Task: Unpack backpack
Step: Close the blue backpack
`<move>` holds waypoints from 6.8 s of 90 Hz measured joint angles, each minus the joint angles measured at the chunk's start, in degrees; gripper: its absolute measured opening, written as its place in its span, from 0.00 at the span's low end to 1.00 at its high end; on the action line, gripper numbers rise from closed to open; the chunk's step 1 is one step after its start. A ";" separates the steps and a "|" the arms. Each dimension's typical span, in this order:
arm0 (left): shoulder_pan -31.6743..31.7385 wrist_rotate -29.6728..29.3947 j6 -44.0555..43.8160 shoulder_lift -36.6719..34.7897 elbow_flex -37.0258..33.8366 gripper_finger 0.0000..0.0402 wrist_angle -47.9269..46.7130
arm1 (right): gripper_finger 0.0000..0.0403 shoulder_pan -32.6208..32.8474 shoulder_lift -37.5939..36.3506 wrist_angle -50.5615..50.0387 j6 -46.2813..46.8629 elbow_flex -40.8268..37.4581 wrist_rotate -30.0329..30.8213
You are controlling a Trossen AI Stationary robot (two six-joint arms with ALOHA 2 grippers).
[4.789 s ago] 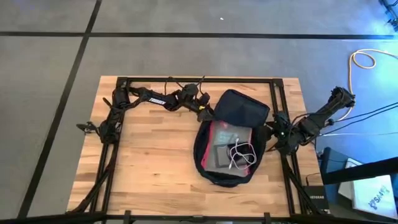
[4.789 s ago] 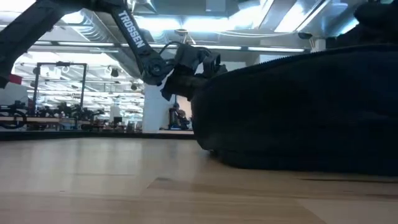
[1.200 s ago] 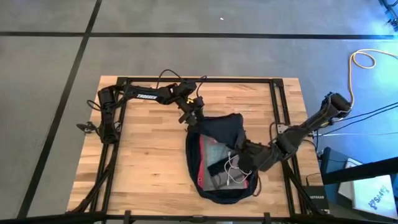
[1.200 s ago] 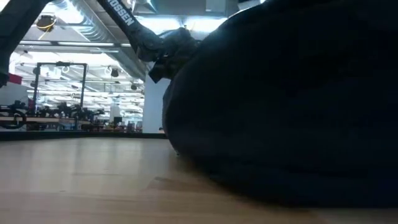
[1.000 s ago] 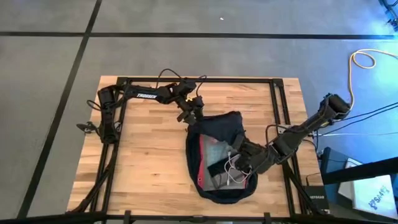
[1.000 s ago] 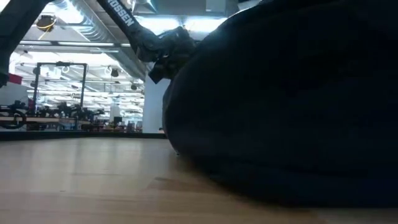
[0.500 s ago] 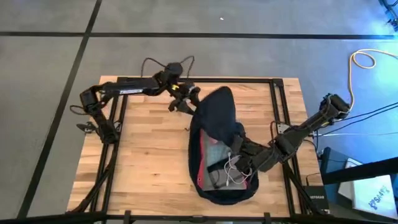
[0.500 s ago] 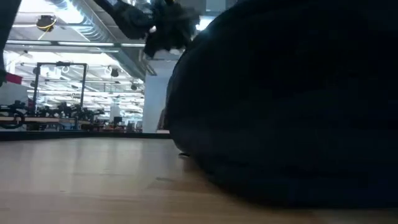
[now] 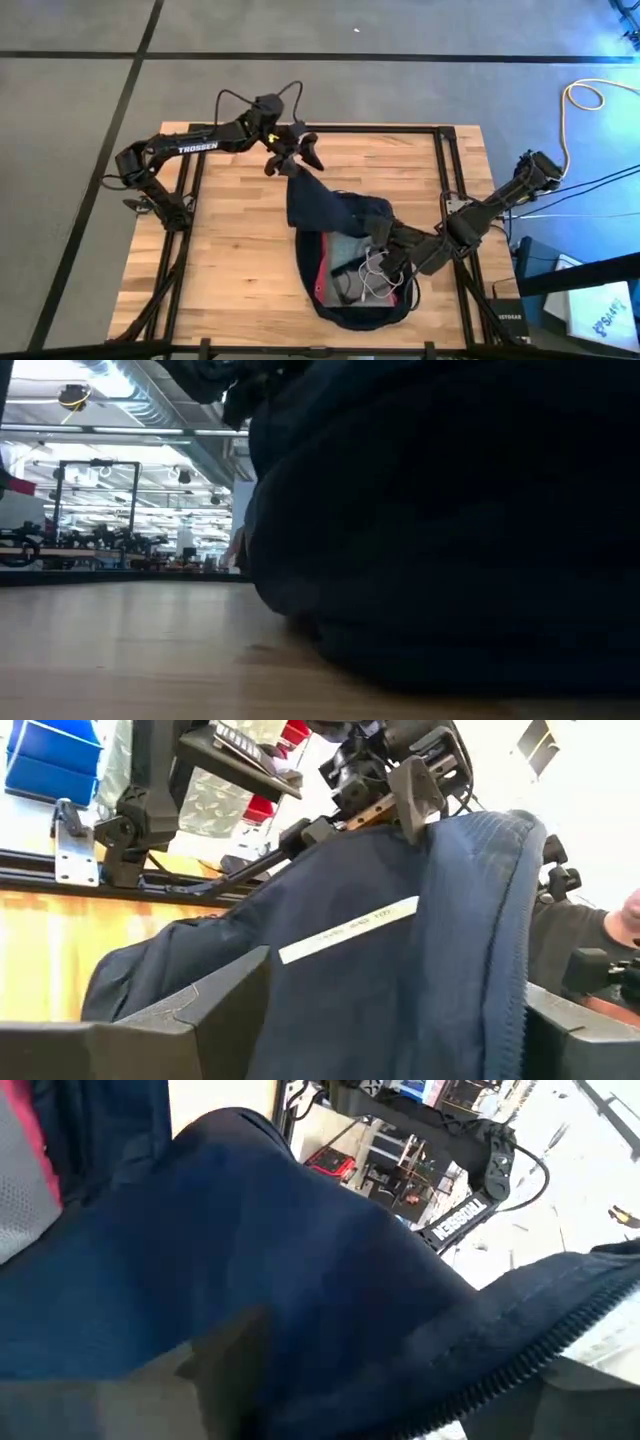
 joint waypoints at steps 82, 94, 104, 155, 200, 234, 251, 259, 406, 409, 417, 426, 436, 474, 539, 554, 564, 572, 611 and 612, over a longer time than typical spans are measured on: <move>4.56 1.56 -3.16 -0.02 0.00 0.68 0.08 | 0.63 13.14 -0.66 11.73 7.16 0.00 -8.25; 4.16 1.30 -3.46 -0.02 0.00 0.68 -0.09 | 0.63 14.99 -0.66 11.59 14.73 0.00 -11.93; 3.10 1.11 -3.46 -0.02 0.00 0.68 -0.07 | 0.63 15.94 -0.66 11.55 26.52 0.00 -18.10; -21.24 -22.96 20.12 0.98 -5.04 0.68 -14.19 | 0.63 16.01 5.11 2.67 92.60 -0.07 -28.09; -20.14 -51.15 16.64 19.15 0.25 0.68 13.04 | 0.60 14.95 6.52 -36.20 125.21 -0.19 -17.32; -20.21 -54.74 16.05 30.88 21.24 0.68 -9.80 | 0.49 14.95 3.65 -44.22 139.77 -0.22 -27.51; -19.72 -49.28 13.75 31.90 24.24 0.68 -13.96 | 0.46 14.95 3.65 -48.69 144.98 -0.22 -32.79; -19.86 -50.70 15.42 32.93 24.13 0.68 -14.17 | 0.46 14.95 3.65 -50.79 145.61 -0.22 -32.88; -23.02 -45.35 37.53 24.40 23.78 0.00 -40.04 | 0.46 -20.15 -4.01 -38.08 101.69 -8.61 -43.69; -23.34 -45.35 37.81 24.22 23.76 0.00 -40.22 | 0.46 -20.85 -4.68 -36.90 100.24 -9.83 -44.61; -23.70 -45.36 38.44 24.06 23.76 0.00 -40.13 | 0.46 -23.21 -7.60 -29.18 97.20 -12.65 -47.59; -23.64 -44.91 38.40 24.06 23.76 0.00 -40.00 | 0.46 -25.18 -10.24 -20.83 93.88 -16.74 -54.11; -23.54 -43.42 38.26 24.06 23.74 0.00 -39.32 | 0.46 -27.77 -12.94 -19.92 91.89 -20.65 -54.70; -23.62 -42.81 37.56 24.07 23.74 0.00 -37.85 | 0.41 -30.49 -17.92 -14.51 91.69 -26.51 -59.79; -23.62 -42.79 36.91 24.09 23.74 0.00 -37.42 | 0.28 -30.45 -26.15 -20.25 93.09 -26.99 -56.89; -23.62 -42.79 36.98 24.09 23.74 0.00 -37.42 | 0.28 -30.40 -21.42 -19.20 92.84 -27.32 -56.39; -23.62 -42.79 36.95 24.09 23.74 0.00 -37.59 | 0.28 -30.40 -18.77 -18.79 92.80 -27.32 -55.86; -23.59 -42.79 36.91 24.09 23.74 0.00 -37.62 | 0.28 -30.40 -16.94 -18.68 92.86 -27.32 -56.02; -23.62 -42.79 36.47 24.09 23.74 0.00 -37.80 | 0.28 -30.40 -14.95 -21.11 92.06 -25.09 -55.64; -23.62 -42.79 36.47 24.09 23.74 0.00 -37.80 | 0.28 -30.40 -14.96 -21.28 92.19 -25.07 -55.59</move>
